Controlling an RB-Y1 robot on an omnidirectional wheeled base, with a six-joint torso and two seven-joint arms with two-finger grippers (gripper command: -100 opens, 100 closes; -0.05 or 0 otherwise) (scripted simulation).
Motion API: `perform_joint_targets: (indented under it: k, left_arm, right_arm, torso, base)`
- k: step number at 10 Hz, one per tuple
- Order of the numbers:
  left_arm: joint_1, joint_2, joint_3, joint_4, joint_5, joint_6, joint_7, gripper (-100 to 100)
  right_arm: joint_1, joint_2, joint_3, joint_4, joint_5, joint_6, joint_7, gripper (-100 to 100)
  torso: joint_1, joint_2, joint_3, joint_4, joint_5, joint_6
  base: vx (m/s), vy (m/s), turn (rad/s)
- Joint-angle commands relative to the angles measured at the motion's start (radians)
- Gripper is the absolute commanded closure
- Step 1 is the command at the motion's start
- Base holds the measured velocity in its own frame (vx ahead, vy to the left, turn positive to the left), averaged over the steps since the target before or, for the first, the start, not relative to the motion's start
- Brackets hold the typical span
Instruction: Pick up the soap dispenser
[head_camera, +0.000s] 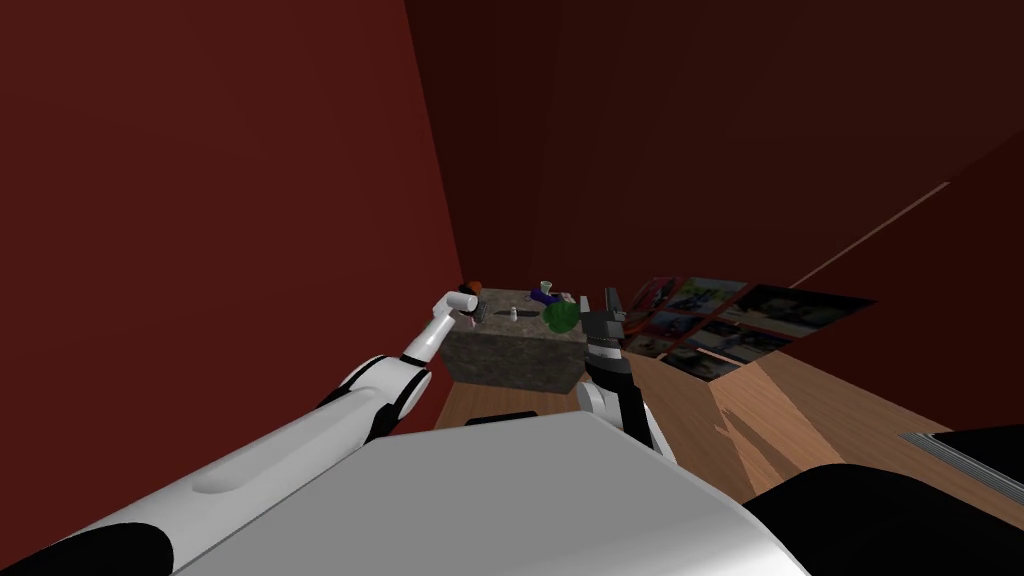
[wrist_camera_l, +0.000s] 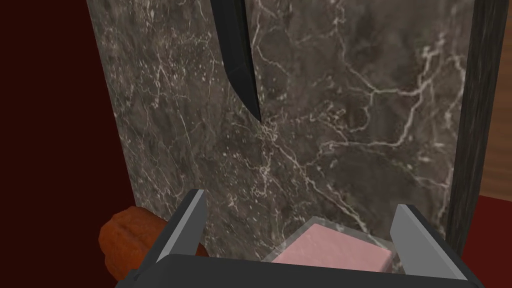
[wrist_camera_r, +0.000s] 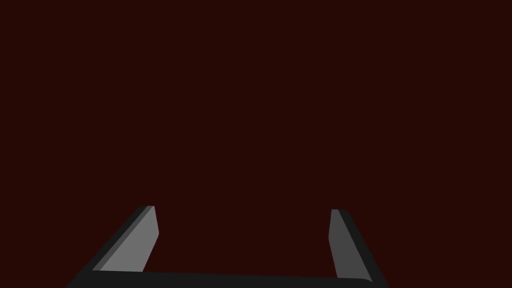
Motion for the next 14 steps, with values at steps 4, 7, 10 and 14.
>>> perform_joint_targets:
  k: [4, 7, 10, 14]
  left_arm:
    - [-0.139, -0.007, 0.007, 0.145, 0.030, 0.056, -0.047, -100]
    - [-0.187, -0.009, 0.009, 0.193, 0.037, 0.071, -0.061, -100]
    - [-0.265, -0.009, 0.015, 0.273, 0.048, 0.096, -0.089, -100]
    - [-0.386, 0.007, 0.025, 0.399, 0.057, 0.130, -0.136, -100]
  right_arm:
    - [0.000, 0.000, 0.000, 0.000, 0.000, 0.000, 0.000, 0]
    - [0.000, 0.000, 0.000, 0.000, 0.000, 0.000, 0.000, 0]
    - [0.000, 0.000, 0.000, 0.000, 0.000, 0.000, 0.000, 0]
    - [0.000, 0.000, 0.000, 0.000, 0.000, 0.000, 0.000, 0]
  torso:
    - [0.003, 0.000, 0.000, 0.000, 0.001, 0.000]
    - [0.002, 0.000, 0.000, 0.000, 0.000, 0.000]
    - [0.002, -0.001, 0.000, 0.000, 0.001, 0.000]
    - [0.003, 0.000, 0.000, 0.000, 0.001, 0.000]
  base:
    - [-0.016, 0.075, -0.030]
    - [-0.014, 0.057, -0.021]
    - [-0.011, 0.071, -0.031]
    - [-0.014, 0.090, -0.040]
